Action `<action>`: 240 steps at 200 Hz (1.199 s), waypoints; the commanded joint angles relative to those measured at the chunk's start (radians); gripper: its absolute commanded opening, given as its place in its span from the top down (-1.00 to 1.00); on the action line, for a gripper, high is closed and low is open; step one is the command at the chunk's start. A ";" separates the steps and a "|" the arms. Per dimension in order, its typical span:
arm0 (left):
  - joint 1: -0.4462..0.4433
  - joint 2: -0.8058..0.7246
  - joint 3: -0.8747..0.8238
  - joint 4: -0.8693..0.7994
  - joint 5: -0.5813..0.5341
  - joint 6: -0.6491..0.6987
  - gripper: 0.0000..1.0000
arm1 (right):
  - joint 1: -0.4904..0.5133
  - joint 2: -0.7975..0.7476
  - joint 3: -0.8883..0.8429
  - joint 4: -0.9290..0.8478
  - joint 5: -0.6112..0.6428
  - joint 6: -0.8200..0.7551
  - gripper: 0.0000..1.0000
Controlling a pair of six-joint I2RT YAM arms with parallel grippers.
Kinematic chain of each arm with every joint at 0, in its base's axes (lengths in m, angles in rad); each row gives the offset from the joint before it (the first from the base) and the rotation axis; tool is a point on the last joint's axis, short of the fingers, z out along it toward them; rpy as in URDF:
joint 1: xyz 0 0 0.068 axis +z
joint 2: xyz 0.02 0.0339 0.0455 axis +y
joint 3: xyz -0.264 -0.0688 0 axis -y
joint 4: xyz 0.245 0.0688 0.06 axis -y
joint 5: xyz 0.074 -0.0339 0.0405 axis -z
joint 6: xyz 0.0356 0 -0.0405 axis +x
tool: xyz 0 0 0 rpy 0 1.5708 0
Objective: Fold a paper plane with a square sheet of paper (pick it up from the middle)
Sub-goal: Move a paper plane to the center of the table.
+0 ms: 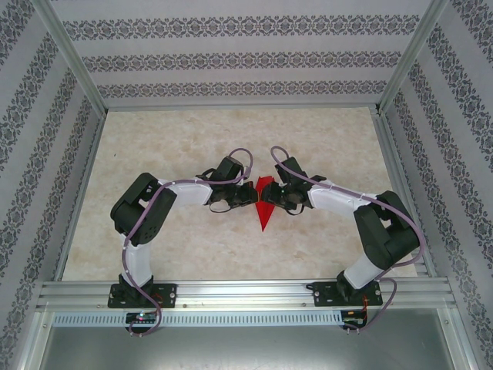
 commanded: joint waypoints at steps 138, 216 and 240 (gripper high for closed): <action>0.018 0.004 -0.019 0.063 0.028 -0.018 1.00 | 0.043 0.006 -0.048 0.072 -0.075 0.059 0.11; 0.022 -0.005 -0.010 0.048 0.046 -0.033 0.83 | 0.044 0.051 -0.018 0.025 -0.030 0.035 0.41; 0.037 -0.031 0.013 -0.008 0.036 -0.016 0.49 | 0.044 0.045 0.004 -0.029 -0.008 -0.011 0.69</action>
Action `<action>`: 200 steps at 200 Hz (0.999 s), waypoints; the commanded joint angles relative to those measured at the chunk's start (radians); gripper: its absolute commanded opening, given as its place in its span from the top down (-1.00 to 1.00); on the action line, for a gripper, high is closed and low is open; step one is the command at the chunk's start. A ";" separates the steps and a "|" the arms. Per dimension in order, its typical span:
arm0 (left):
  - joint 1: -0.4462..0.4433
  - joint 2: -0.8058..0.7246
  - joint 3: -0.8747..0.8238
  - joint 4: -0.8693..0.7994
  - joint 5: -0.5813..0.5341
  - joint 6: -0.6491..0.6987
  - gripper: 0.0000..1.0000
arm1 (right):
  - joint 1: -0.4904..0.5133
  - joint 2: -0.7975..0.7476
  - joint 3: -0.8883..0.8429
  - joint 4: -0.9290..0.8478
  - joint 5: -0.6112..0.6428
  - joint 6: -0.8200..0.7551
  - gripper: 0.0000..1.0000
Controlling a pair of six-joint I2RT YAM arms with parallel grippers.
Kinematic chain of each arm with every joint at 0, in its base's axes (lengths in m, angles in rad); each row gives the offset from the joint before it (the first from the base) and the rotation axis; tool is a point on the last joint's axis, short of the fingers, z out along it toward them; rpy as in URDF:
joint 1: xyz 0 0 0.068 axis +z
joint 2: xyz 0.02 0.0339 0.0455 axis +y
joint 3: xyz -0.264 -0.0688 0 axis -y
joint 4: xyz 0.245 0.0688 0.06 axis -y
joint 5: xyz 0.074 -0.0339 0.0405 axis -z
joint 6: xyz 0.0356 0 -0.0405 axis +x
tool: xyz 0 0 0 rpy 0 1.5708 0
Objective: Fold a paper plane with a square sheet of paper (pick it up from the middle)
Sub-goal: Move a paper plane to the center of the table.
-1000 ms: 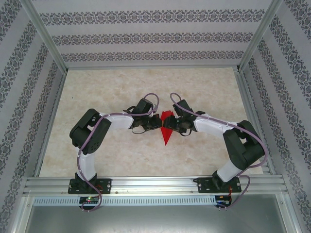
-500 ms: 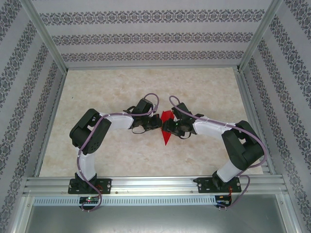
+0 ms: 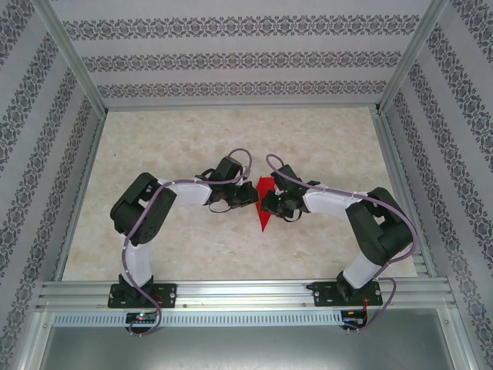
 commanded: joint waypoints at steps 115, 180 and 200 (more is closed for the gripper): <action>0.126 -0.257 0.117 -0.526 -0.550 0.155 -0.74 | 0.004 0.044 0.188 -0.328 0.259 -0.286 0.78; 0.163 -0.274 0.080 -0.502 -0.526 0.146 -0.96 | 0.018 0.104 0.202 -0.272 0.233 -0.213 0.55; 0.171 -0.277 0.068 -0.493 -0.519 0.141 -1.00 | 0.025 0.119 0.199 -0.265 0.241 -0.195 0.56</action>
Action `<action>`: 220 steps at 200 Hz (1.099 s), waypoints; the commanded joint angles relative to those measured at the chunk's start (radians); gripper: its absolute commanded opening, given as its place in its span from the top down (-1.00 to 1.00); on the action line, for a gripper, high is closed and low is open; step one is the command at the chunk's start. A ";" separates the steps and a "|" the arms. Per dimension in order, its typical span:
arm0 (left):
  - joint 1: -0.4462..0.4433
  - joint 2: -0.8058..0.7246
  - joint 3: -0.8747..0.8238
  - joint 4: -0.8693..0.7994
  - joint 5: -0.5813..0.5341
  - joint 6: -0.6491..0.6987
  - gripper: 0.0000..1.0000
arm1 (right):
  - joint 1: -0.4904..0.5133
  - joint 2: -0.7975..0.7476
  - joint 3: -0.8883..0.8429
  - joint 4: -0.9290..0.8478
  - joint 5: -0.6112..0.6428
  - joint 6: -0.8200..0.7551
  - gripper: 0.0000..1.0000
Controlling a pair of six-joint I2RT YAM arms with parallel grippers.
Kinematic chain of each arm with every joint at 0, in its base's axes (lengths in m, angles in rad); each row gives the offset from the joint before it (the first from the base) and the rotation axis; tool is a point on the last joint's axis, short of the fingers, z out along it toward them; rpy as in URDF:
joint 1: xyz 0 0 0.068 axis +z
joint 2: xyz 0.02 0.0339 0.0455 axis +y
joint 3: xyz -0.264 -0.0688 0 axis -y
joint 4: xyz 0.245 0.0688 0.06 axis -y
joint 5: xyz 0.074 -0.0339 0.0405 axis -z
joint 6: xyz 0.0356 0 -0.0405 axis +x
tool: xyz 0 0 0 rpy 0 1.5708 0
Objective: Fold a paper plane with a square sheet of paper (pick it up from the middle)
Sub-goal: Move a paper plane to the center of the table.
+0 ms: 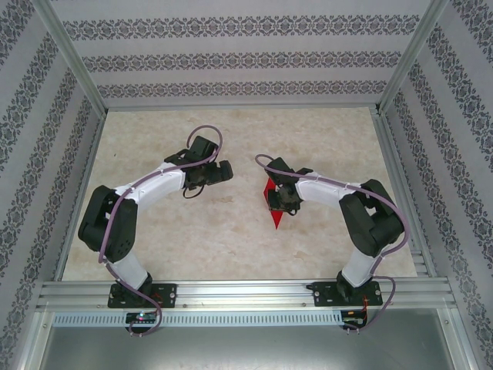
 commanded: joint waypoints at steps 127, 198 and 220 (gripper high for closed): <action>0.045 -0.040 -0.045 -0.017 -0.006 -0.001 -1.00 | 0.067 0.026 0.088 0.029 0.202 0.038 0.77; 0.060 -0.076 -0.072 -0.028 -0.021 0.003 -1.00 | 0.034 0.173 0.272 0.008 0.147 -0.057 0.84; 0.065 -0.084 -0.081 -0.029 -0.023 0.003 -1.00 | 0.024 0.216 0.310 -0.002 0.144 -0.060 0.83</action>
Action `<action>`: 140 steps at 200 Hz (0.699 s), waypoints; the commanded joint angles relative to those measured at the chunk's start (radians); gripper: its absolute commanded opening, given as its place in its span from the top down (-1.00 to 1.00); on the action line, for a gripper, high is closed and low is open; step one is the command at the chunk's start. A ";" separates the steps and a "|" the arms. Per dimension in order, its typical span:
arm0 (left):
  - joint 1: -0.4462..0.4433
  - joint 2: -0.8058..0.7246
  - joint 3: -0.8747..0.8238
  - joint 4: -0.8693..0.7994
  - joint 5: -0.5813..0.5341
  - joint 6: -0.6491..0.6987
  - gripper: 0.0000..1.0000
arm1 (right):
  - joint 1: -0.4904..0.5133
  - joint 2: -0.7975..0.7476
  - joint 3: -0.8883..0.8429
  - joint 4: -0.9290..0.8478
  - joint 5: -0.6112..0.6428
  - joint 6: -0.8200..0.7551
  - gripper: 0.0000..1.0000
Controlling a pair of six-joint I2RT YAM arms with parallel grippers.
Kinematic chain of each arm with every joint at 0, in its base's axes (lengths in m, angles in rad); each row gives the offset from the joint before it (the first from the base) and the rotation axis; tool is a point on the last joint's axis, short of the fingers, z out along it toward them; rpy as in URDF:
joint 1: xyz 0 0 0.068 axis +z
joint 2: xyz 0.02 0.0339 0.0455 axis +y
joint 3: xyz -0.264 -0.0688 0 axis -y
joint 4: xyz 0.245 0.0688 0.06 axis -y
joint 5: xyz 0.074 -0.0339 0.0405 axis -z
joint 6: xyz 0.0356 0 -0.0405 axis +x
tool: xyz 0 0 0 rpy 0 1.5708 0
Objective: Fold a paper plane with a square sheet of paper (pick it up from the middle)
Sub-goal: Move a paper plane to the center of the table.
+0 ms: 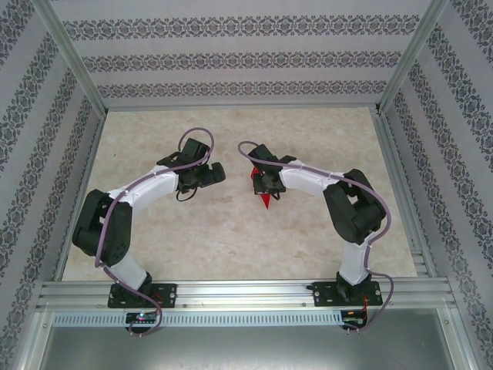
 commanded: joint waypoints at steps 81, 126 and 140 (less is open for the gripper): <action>0.021 -0.034 -0.037 -0.014 -0.010 -0.005 -1.00 | -0.019 0.132 0.013 0.006 0.008 0.046 0.76; 0.030 -0.045 -0.040 0.007 -0.010 -0.026 -1.00 | -0.008 0.133 0.013 0.012 0.029 0.076 0.71; 0.035 -0.049 -0.027 0.001 -0.021 -0.020 -1.00 | -0.009 0.084 0.039 -0.002 0.040 0.075 0.57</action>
